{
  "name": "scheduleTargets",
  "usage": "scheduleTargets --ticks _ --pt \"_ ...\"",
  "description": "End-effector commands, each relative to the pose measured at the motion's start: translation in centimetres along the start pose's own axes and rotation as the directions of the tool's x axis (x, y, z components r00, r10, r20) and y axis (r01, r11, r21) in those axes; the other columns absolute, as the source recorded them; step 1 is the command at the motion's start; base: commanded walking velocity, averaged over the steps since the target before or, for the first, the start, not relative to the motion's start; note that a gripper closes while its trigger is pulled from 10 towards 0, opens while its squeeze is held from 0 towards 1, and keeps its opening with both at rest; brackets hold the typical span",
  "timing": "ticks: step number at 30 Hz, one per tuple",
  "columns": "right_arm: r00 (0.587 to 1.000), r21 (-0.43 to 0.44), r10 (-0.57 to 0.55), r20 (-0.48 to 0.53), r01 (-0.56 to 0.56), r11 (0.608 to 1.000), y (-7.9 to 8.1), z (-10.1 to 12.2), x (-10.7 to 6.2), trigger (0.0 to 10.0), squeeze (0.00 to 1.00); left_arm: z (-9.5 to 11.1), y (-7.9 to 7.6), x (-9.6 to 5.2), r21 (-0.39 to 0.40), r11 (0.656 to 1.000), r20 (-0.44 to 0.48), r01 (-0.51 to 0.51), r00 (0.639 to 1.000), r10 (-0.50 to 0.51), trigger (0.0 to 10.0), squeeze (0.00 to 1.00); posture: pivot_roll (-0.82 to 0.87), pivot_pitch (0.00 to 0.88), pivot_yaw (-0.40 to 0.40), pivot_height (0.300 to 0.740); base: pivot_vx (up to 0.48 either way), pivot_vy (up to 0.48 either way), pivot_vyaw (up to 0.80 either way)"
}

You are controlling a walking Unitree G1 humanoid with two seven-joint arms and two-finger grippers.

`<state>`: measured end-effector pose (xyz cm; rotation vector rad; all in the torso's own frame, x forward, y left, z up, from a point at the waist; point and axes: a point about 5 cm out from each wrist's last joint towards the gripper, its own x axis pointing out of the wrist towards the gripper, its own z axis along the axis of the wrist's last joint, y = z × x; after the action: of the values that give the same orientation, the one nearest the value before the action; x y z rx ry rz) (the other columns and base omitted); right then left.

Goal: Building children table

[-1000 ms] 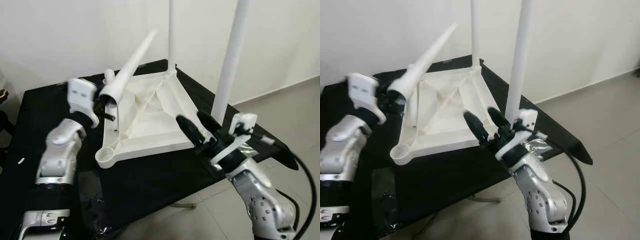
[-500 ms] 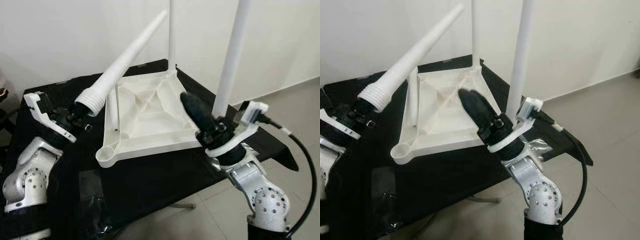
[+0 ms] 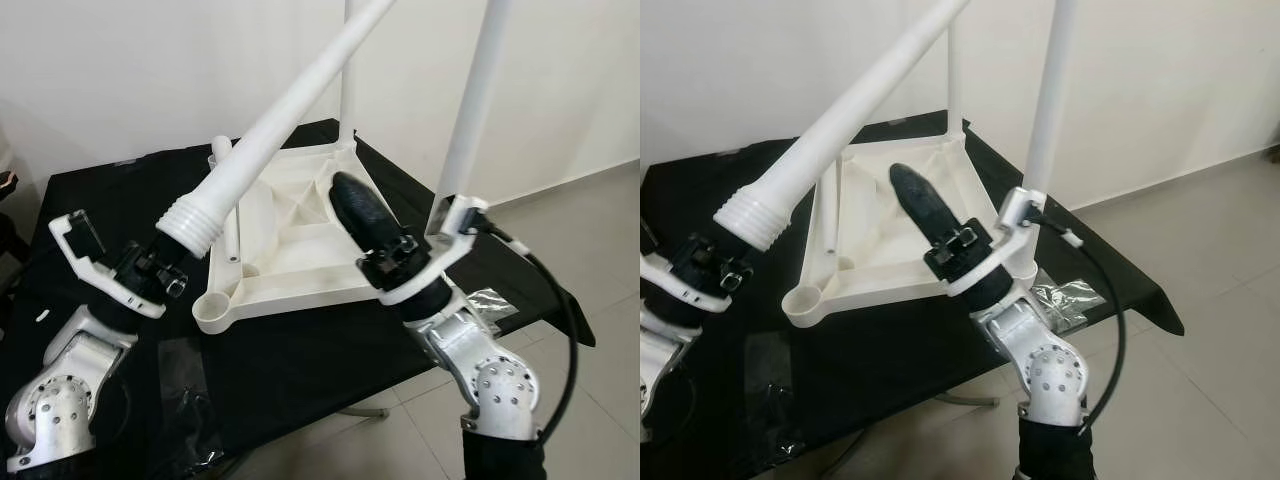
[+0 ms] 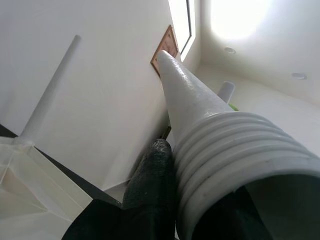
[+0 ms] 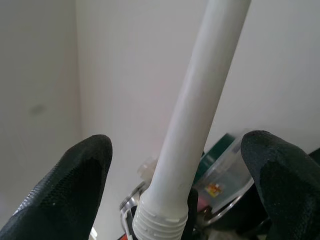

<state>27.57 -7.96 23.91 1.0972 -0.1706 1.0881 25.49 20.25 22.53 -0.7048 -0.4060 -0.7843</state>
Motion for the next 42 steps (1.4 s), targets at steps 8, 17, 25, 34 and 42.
scheduleTargets --ticks 8,17,25,34,42 --pt "0.987 0.047 0.137 -0.089 -0.133 0.99 1.1 -1.6 2.0 10.0 0.0 -1.9 -2.1 0.2 -0.091 0.99 -0.066 0.104 0.992 -0.11 0.0 0.0 -0.02 0.017 -0.008 0.74 0.0 0.0 0.0" --pt "0.985 0.064 0.152 -0.088 -0.146 0.987 0.8 -1.9 3.3 10.0 0.0 -1.9 -3.4 0.1 -0.126 0.98 -0.065 0.157 0.984 -0.166 0.0 0.0 -0.01 0.025 -0.016 0.74 0.0 0.0 0.0" --pt "0.984 0.069 0.15 -0.098 -0.144 0.987 0.6 -2.0 3.4 10.0 0.0 -2.0 -4.1 -0.2 -0.147 0.97 -0.079 0.196 0.975 -0.209 0.0 0.0 -0.01 0.027 -0.019 0.74 0.0 0.0 0.0" --pt "0.974 0.083 0.197 -0.11 -0.188 0.979 1.0 -1.9 3.5 10.0 0.0 -2.9 -5.1 -0.6 -0.186 0.949 -0.144 0.255 0.948 -0.283 0.0 0.0 -0.01 0.025 -0.018 0.74 0.0 0.0 0.0" --pt "0.95 0.122 0.281 -0.138 -0.265 0.956 2.1 -2.3 3.7 1.5 0.0 -3.6 -5.3 -1.0 -0.202 0.944 -0.173 0.261 0.939 -0.296 0.0 0.0 -0.01 0.024 -0.021 0.74 0.0 0.0 0.0"
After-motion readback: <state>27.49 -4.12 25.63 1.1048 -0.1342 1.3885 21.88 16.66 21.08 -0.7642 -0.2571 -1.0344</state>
